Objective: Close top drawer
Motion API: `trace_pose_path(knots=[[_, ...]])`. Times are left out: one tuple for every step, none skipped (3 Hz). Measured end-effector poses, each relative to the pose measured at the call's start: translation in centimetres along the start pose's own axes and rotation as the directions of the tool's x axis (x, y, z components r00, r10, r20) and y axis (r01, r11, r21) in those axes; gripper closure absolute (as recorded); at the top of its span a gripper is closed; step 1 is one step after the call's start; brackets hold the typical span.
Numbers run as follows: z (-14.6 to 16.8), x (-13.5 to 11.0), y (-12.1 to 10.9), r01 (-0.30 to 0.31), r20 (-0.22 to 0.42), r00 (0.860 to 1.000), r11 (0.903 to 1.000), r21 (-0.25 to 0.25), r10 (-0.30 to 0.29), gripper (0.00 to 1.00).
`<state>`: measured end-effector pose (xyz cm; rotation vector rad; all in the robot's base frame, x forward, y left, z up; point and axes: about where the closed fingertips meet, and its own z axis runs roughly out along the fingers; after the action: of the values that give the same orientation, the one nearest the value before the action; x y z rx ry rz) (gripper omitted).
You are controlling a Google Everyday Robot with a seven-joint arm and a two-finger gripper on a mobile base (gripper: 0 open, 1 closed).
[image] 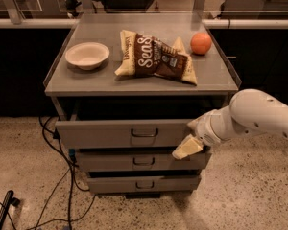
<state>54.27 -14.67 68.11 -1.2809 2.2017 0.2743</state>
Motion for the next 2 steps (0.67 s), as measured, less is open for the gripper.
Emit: trace_pose_path(knots=[[0.0, 0.0, 0.0, 0.000, 0.000, 1.000, 1.0000, 0.000, 0.000, 0.00], [5.5, -4.9, -4.3, 0.051, -0.011, 0.999, 0.9987, -0.002, -0.051, 0.00]])
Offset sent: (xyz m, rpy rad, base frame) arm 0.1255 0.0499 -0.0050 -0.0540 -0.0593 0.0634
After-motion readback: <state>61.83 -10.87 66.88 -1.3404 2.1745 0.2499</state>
